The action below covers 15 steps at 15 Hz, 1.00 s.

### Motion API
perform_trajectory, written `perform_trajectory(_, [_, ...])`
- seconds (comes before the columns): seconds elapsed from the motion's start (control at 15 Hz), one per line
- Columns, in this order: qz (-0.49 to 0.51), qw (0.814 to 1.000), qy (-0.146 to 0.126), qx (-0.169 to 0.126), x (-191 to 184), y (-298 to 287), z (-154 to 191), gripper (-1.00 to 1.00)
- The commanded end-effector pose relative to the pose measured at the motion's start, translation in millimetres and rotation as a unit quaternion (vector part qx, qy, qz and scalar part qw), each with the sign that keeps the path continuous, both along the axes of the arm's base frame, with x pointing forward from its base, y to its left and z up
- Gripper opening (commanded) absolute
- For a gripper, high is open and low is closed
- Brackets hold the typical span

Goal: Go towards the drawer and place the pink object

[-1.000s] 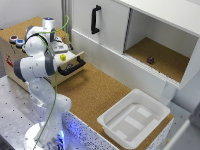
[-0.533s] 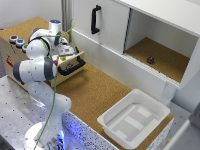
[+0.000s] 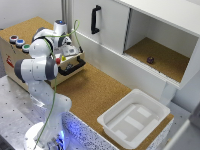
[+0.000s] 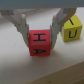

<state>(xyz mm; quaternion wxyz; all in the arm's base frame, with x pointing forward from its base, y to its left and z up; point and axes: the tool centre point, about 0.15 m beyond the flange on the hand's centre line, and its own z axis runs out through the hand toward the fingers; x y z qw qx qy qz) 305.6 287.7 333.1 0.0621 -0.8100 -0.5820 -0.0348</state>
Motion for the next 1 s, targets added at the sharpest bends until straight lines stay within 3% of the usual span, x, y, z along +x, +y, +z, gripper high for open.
perform_trajectory(0.0, [0.005, 1.0, 0.014, 0.026, -1.5, 6.1, 24.2, 1.0])
perform_trajectory(0.07, [0.008, 0.999, 0.013, 0.038, -4.6, 7.2, 30.9, 1.0])
perform_trajectory(0.27, [0.023, 0.999, -0.005, 0.033, -12.7, 16.5, 59.8, 1.0])
perform_trajectory(0.53, [-0.002, 1.0, -0.021, -0.004, -7.9, 19.0, 104.0, 1.0])
perform_trajectory(0.73, [-0.074, 0.997, -0.022, -0.024, 5.7, 2.2, 142.0, 1.0])
perform_trajectory(0.93, [-0.195, 0.98, 0.003, 0.039, 10.3, -31.7, 166.5, 1.0])
